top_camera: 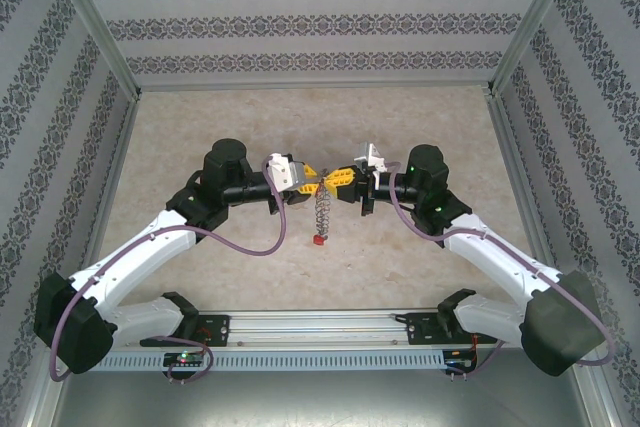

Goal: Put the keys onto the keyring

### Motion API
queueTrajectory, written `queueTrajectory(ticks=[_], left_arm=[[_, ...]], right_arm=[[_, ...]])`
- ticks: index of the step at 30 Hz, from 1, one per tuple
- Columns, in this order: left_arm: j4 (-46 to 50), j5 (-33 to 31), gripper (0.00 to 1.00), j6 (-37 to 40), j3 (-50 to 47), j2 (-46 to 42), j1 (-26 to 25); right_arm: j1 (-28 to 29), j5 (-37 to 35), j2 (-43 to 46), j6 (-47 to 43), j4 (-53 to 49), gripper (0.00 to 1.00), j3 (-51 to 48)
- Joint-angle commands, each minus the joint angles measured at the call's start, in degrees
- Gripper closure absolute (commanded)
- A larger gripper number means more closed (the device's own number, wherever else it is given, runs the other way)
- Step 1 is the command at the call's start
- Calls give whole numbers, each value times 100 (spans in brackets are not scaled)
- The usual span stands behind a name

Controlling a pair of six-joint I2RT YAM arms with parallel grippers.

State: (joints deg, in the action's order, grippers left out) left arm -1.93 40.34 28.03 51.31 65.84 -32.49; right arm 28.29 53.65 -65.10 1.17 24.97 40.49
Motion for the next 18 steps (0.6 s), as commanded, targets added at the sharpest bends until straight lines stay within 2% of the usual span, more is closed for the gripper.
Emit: queueTrajectory(ticks=[1, 6, 8, 10, 13, 18], left_arm=[[-44, 174, 75, 113, 137, -133, 32], [35, 228, 84, 124, 170, -112, 32], [70, 247, 95, 132, 184, -99, 32], [83, 272, 100, 140, 186, -98, 29], [85, 183, 100, 132, 176, -124, 23], [98, -332, 100, 189, 74, -161, -76]], right_arm=[[53, 164, 2, -19, 197, 100, 248], [79, 148, -25, -81, 135, 100, 310], [104, 92, -35, -94, 139, 100, 323], [153, -2, -47, -87, 139, 100, 339], [284, -451, -56, 43, 234, 100, 328], [481, -1359, -63, 682, 819, 100, 228]])
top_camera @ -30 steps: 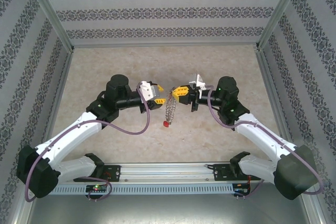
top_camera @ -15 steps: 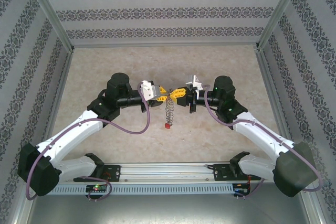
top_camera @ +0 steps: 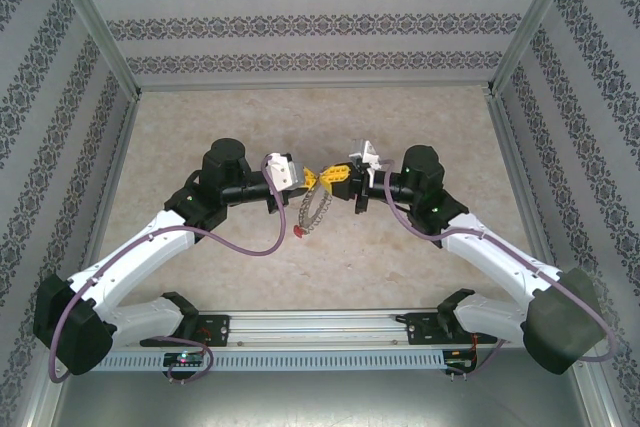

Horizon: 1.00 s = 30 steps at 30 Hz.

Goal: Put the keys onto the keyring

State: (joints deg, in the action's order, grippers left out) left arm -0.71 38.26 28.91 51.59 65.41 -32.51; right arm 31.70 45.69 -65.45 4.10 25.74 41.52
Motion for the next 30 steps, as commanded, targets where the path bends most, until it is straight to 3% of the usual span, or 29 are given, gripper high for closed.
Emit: queueTrajectory(ticks=[1, 6, 9, 19, 20, 23, 30], left_arm=[[-67, -205, 100, 77, -1, -116, -95], [-613, -346, 100, -242, -297, -142, -188], [-645, -378, 100, -166, -343, -126, -335], [-146, -381, 100, 55, -211, -52, -519], [-207, -355, 97, -28, -231, -77, -519], [-538, -498, 72, -238, -413, -260, -519], [-341, -818, 65, -210, -430, -737, -411]], right_arm=[[183, -695, -32, 483, 900, 100, 99], [257, -1575, -50, 1109, 1900, 100, -226], [301, -1880, -59, 1147, 1990, 100, -301], [365, -1831, -218, 1283, 2217, 100, -337], [376, -1774, -227, 1254, 2189, 100, -329], [372, -1614, -208, 1084, 2042, 100, -336], [206, -875, -213, 927, 1879, 100, -333]])
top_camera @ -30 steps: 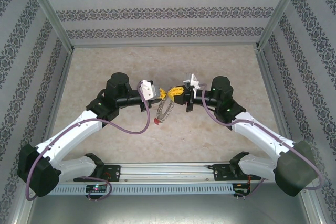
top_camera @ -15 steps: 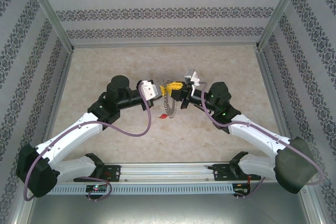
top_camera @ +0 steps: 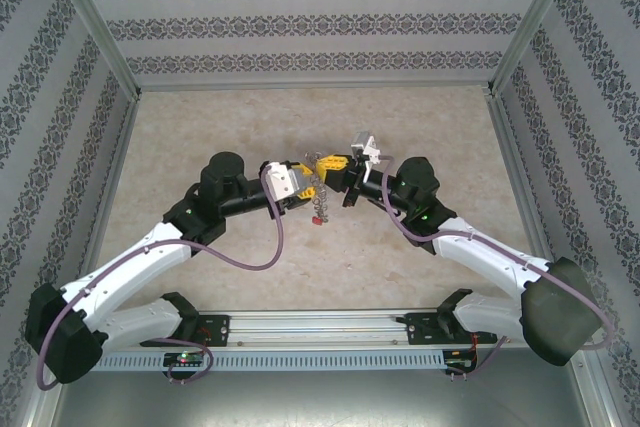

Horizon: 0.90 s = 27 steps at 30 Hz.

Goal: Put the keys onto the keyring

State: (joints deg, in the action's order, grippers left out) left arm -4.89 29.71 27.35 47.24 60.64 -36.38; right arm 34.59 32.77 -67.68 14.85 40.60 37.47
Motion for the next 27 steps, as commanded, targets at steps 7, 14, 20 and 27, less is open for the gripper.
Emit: queueTrajectory(ticks=[7, 14, 20, 27], left_arm=[[197, -51, 65, -195, 69, -558, 282], [478, 567, 71, -824, 523, -134, 551], [535, 1547, 80, -866, 662, 89, 553], [873, 1894, 76, -669, 673, 30, 553]], right_arm=[[-240, 1044, -4, -306, 352, 100, 82], [-268, 1763, -26, -725, 2, 100, 273], [-260, 1853, -27, -1078, -331, 100, 366], [-268, 1870, -17, -1205, -446, 100, 380]])
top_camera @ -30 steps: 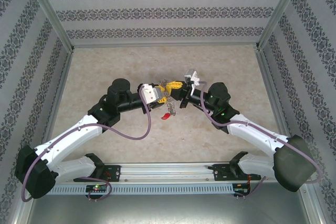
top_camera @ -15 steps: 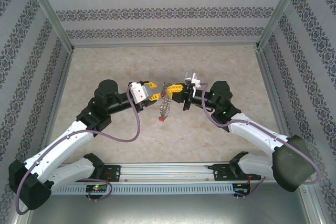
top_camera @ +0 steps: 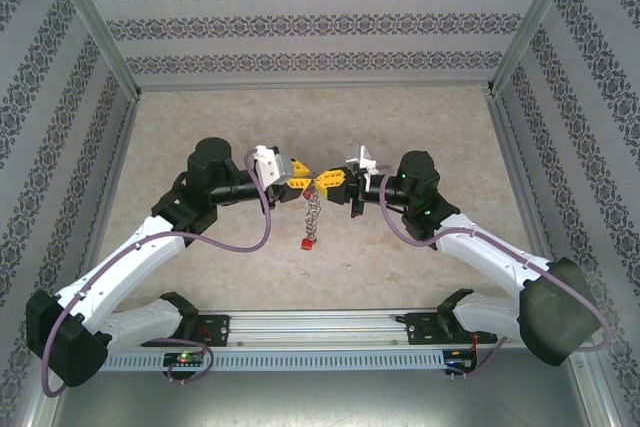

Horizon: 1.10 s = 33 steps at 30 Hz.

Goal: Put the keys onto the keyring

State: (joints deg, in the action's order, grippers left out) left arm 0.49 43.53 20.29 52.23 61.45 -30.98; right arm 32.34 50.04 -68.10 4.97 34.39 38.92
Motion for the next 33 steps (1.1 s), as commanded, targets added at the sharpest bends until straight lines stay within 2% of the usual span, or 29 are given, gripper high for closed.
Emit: queueTrajectory(ticks=[1, 6, 8, 11, 13, 15, 18, 28, 33], left_arm=[[436, 579, 76, 64, 208, -18, 13], [739, 645, 77, 166, 349, 155, 16], [787, 544, 84, 181, 376, 204, 19], [859, 482, 86, 194, 424, 268, 23], [849, 413, 82, 168, 416, 288, 31], [745, 276, 71, 99, 363, 241, 51], [493, 173, 68, -81, 215, 116, 134], [496, 357, 68, -218, 147, 16, 240], [727, 614, 70, -49, 222, 93, 242]], right_arm=[[-43, 183, 16, -223, 172, 100, 249], [-37, 318, -11, -288, 164, 100, 326], [-35, 373, -6, -313, 154, 100, 352], [-7, 495, 4, -370, 143, 100, 395], [9, 556, 24, -422, 108, 100, 406], [10, 562, 58, -475, 18, 100, 415], [9, 549, 125, -590, -144, 100, 398], [69, 568, 208, -910, -542, 100, 476], [80, 524, 226, -965, -576, 100, 515]])
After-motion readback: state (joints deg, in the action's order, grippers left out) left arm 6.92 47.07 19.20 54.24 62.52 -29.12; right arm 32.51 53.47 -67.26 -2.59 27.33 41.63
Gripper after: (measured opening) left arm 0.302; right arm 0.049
